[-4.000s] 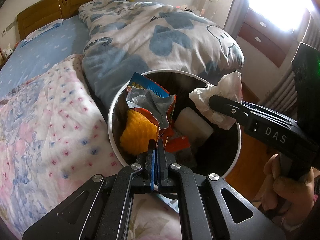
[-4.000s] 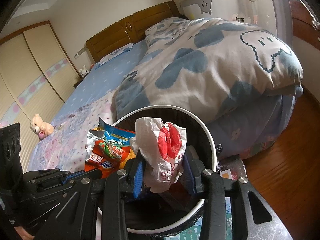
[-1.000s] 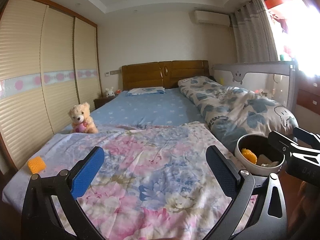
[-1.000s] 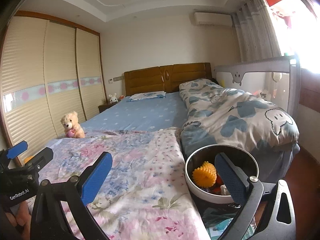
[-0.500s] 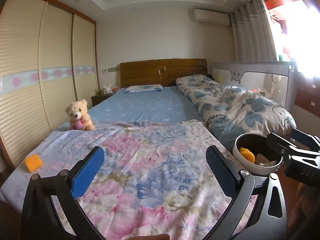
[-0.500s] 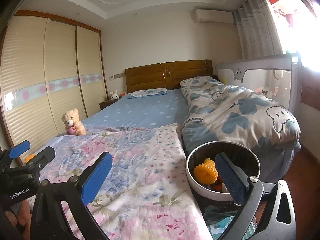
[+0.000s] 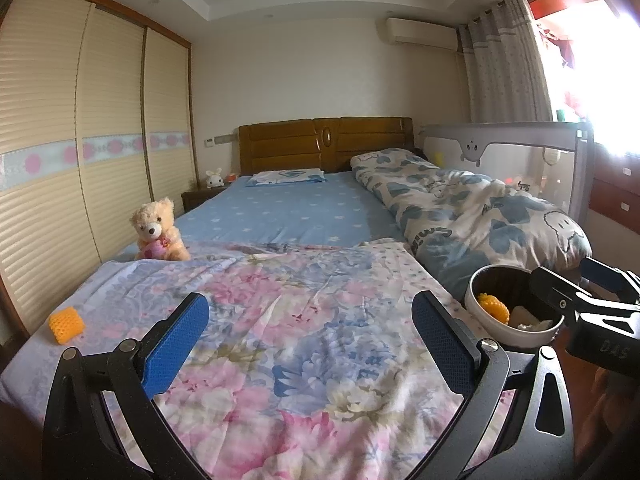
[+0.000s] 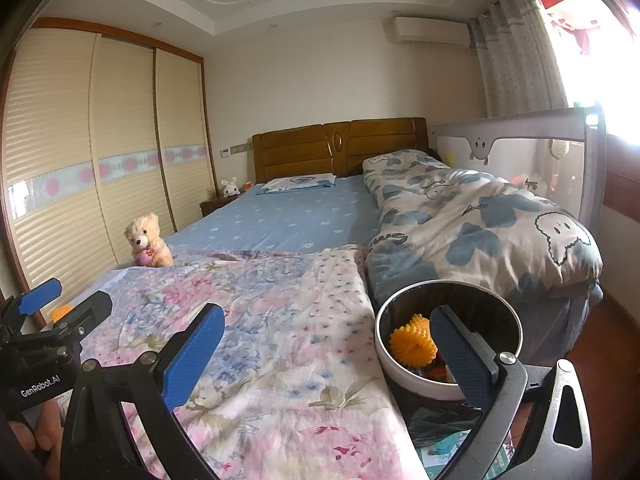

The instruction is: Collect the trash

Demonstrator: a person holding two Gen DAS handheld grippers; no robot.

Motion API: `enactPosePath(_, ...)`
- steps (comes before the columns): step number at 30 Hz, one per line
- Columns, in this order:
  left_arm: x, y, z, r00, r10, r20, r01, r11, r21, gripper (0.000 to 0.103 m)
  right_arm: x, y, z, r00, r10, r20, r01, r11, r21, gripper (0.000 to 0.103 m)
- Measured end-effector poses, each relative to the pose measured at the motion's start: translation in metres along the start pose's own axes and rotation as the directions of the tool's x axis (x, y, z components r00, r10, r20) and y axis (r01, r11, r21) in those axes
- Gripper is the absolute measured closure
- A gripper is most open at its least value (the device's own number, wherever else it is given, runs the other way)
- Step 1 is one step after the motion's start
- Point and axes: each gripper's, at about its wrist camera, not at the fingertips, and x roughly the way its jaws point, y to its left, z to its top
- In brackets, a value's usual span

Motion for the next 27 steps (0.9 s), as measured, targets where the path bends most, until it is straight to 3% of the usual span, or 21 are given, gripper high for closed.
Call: enactPosePath(27,0.0034,-0.0021,-0.0038,1.0,-0.021,-0.018,0.021,1.0,-0.002,0.0,0.0002,0.0013,-0.0021,1.0,0.005,-0.004,-0.005,1.0,-0.005,0.0)
